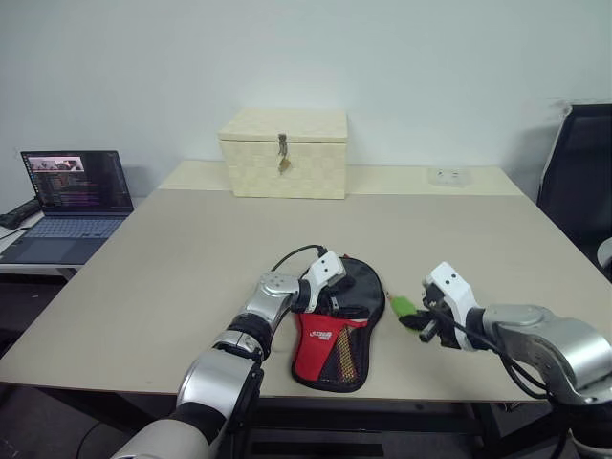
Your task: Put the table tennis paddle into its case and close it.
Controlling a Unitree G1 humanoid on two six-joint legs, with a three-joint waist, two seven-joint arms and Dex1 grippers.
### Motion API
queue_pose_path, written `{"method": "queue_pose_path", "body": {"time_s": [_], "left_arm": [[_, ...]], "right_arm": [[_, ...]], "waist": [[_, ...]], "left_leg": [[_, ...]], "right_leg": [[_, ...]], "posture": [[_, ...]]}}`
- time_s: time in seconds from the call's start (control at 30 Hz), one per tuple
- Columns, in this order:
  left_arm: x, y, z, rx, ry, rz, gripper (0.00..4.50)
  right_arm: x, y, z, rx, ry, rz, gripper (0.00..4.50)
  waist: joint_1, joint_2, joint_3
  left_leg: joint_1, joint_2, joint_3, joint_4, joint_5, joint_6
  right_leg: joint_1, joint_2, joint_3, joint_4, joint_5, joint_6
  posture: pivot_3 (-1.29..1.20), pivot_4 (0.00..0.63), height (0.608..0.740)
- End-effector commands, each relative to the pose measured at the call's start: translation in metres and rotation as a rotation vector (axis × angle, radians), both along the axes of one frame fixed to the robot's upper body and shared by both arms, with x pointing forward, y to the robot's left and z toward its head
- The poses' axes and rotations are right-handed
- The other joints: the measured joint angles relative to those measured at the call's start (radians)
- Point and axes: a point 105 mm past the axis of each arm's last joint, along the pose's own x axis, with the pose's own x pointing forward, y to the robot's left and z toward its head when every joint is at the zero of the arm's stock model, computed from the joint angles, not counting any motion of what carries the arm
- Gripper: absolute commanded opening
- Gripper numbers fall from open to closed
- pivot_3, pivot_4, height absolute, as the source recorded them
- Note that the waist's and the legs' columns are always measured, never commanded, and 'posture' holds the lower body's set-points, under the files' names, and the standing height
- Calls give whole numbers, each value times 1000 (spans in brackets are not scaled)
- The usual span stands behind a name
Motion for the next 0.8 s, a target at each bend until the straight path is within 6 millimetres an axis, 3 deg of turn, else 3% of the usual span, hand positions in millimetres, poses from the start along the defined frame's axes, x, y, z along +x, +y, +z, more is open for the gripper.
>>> {"method": "queue_pose_path", "body": {"time_s": [0.03,0.3,0.6,0.8], "left_arm": [[-12,-5,-31,76,80,-16,4207],[-11,-13,-34,82,69,19,4207],[-10,-29,-35,82,46,45,4207],[-12,-39,-33,85,31,31,4207]], "right_arm": [[-37,26,2,14,36,224,24],[-80,43,-4,26,124,404,24],[-119,67,-11,133,210,463,24],[-127,75,-11,182,226,450,24]], "waist": [[0,0,0],[3,-1,-1],[13,-1,-2],[22,-3,-3]], "left_leg": [[0,0,0,0,0,0],[2,0,0,1,0,0],[6,0,0,1,0,0],[14,0,1,0,0,0]], "right_leg": [[0,0,0,0,0,0],[3,-1,0,-1,0,2],[7,-1,0,-1,0,2],[15,-1,0,-3,0,3]], "posture": [[0,150,740],[0,150,740],[0,150,740],[0,150,740]]}}
